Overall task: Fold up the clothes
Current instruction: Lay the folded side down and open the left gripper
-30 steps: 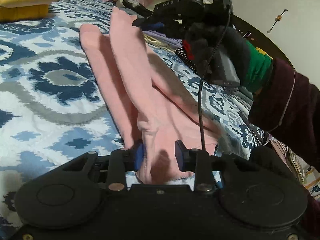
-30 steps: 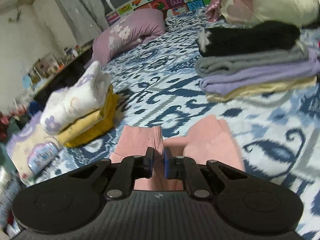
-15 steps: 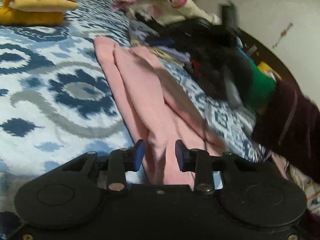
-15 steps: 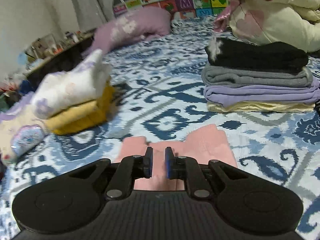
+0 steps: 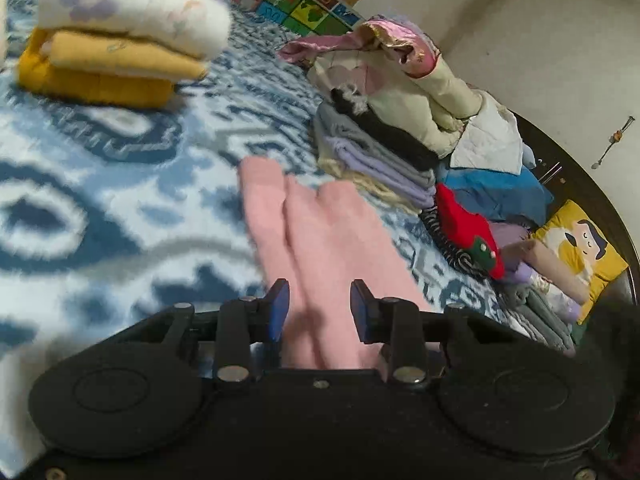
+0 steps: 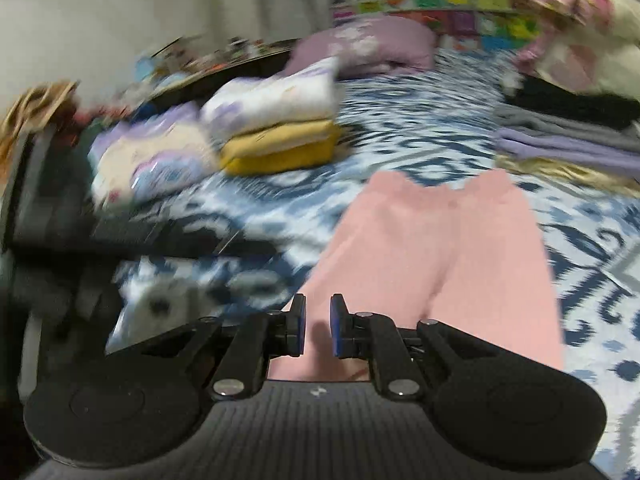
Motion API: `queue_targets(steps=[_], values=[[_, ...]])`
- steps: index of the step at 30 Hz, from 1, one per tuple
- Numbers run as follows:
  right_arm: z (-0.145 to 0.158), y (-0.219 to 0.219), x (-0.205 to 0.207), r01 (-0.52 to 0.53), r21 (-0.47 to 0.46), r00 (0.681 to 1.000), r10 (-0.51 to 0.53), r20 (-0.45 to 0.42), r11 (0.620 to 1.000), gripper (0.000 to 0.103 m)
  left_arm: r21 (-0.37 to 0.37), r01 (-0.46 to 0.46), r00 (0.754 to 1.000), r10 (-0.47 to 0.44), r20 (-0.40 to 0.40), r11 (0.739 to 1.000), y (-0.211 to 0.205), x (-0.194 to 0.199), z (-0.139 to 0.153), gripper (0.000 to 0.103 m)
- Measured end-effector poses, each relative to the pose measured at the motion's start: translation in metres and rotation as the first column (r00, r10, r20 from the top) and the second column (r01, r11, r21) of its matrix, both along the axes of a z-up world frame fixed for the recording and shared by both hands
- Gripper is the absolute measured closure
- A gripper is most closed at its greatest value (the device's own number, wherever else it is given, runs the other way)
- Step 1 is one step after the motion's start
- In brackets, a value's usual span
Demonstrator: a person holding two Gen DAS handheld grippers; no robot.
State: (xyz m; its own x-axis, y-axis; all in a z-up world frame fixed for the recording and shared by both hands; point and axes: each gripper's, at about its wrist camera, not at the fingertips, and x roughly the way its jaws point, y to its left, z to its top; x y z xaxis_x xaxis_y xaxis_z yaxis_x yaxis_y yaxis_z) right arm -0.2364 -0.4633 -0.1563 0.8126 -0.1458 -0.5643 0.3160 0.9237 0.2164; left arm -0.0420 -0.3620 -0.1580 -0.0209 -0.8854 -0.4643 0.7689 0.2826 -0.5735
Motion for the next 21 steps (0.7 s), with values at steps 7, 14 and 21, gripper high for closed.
queue_targets(steps=[7,14,21], values=[[-0.022,0.036,-0.005,-0.117,-0.135,0.992,0.109,-0.062,0.984,0.087,0.045,0.014,0.998,-0.017,0.062,0.999,-0.05,0.018,0.0,0.072],[-0.023,0.029,-0.024,-0.092,-0.056,0.996,0.093,0.012,0.994,0.087,0.094,0.059,0.996,-0.065,0.067,0.994,-0.088,0.028,-0.015,0.073],[-0.019,0.026,-0.024,-0.087,-0.094,0.992,0.095,0.081,0.992,0.082,0.128,0.05,0.992,-0.064,0.11,0.99,-0.107,0.03,-0.019,0.097]])
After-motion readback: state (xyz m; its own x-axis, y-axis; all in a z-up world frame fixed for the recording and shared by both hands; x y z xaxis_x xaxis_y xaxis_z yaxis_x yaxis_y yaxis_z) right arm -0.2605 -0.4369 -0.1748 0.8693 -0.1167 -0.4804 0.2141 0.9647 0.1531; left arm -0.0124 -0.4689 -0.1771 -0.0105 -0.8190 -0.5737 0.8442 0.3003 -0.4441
